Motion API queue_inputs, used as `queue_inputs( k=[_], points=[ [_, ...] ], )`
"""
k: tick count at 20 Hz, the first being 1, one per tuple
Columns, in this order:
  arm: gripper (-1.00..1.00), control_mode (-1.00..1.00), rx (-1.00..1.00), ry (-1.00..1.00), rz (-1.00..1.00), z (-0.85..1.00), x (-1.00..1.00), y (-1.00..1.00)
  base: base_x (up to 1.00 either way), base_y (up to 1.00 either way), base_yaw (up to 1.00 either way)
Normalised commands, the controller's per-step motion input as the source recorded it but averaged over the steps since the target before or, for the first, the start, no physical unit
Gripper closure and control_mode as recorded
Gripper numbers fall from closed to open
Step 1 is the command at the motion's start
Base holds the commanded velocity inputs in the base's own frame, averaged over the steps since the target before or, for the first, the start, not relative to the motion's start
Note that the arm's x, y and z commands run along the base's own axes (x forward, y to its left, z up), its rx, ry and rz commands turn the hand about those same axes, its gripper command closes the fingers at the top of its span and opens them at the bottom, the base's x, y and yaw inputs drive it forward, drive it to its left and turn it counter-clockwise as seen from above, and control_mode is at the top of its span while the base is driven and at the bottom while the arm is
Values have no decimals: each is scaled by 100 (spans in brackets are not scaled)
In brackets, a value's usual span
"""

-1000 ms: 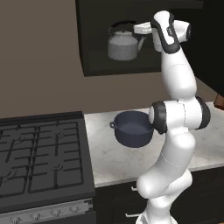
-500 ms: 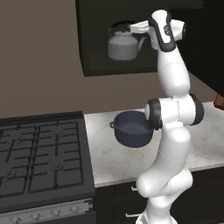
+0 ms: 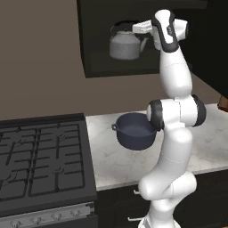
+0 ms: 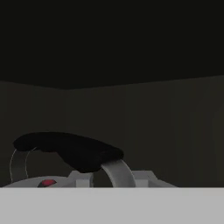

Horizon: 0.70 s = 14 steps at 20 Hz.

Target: Pick the kettle from the cabinet and place it on a stove burner. Then pick the pot from the counter and place it on another stove burner. Finally, turn both burners on.

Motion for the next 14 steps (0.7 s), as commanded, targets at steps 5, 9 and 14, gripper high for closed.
queue_inputs(
  k=[5,9,14],
  points=[
    [100,-100,0,0,0,0,0,0,0,0,0],
    [100,-100,0,0,0,0,0,0,0,0,0],
    [100,-100,0,0,0,0,0,0,0,0,0]
  ],
)
